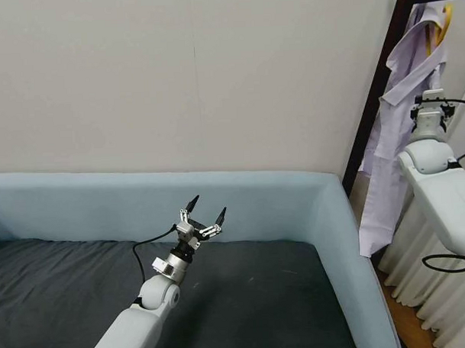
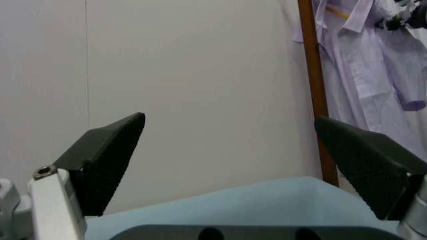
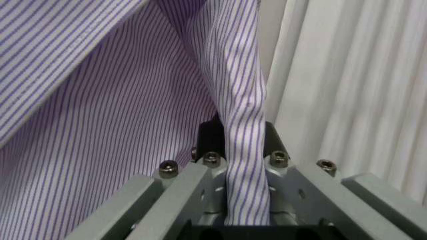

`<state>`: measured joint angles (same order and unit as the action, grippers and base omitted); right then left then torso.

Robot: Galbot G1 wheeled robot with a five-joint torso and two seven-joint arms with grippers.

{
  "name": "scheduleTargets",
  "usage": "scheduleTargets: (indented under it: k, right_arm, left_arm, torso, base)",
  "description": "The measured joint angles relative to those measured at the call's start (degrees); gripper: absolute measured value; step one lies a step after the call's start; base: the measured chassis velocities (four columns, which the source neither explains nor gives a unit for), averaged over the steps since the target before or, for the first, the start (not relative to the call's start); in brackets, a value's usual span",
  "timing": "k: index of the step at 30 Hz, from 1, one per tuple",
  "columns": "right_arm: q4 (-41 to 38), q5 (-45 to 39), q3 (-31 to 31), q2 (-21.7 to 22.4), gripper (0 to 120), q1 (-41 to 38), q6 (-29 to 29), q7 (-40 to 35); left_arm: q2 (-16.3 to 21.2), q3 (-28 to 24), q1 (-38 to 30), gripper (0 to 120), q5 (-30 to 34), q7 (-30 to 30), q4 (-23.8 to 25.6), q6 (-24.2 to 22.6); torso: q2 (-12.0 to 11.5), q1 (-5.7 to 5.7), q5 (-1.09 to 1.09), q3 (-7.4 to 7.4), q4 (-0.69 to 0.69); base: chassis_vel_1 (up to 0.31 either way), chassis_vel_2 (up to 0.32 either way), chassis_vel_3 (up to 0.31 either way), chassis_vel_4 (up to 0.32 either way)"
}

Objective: Pick up the clothes from the sofa and hang them on the clothes hanger.

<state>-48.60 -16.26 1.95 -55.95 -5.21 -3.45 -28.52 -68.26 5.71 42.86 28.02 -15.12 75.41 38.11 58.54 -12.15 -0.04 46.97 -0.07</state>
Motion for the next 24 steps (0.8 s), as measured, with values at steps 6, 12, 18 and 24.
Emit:
scheduleTargets:
  k: [6, 12, 18, 24]
  right_arm:
    - [6.74, -0.08, -2.79, -2.59, 2, -5.71, 1.87, -0.03]
    - [9.66, -2.84, -4.43, -4.10, 2, -9.08, -0.31, -0.39]
    - [10.54, -8.59, -7.48, -3.79, 2, -12.07, -4.05, -1.07]
    - [8.07, -15.72, -12.80, -1.61, 2, -14.17, -10.70, -1.97]
  left_arm:
    - [0.43, 0.35, 0.27, 100, 0.05, 0.32, 0.05, 0.12]
    - [0.36, 0.60, 1.08, 100, 0.05, 0.72, 1.22, 0.14]
    - [0.84, 1.22, 2.33, 100, 0.02, 0.91, 2.39, 0.20]
    - [1.47, 1.45, 3.04, 100, 0.02, 1.22, 3.68, 0.27]
  torso:
    - [0.00, 0.00, 0.01, -0.01, -0.01]
    - [0.00, 0.00, 0.00, -0.01, 0.00]
    - [0.00, 0.01, 0.00, -0.01, 0.00]
    - [0.00, 0.01, 0.01, -0.01, 0.00]
  base:
    - [0.000, 0.000, 0.000, 0.000]
    - [0.000, 0.000, 0.000, 0.000]
    - [0.000, 0.000, 0.000, 0.000]
    - [0.000, 0.000, 0.000, 0.000]
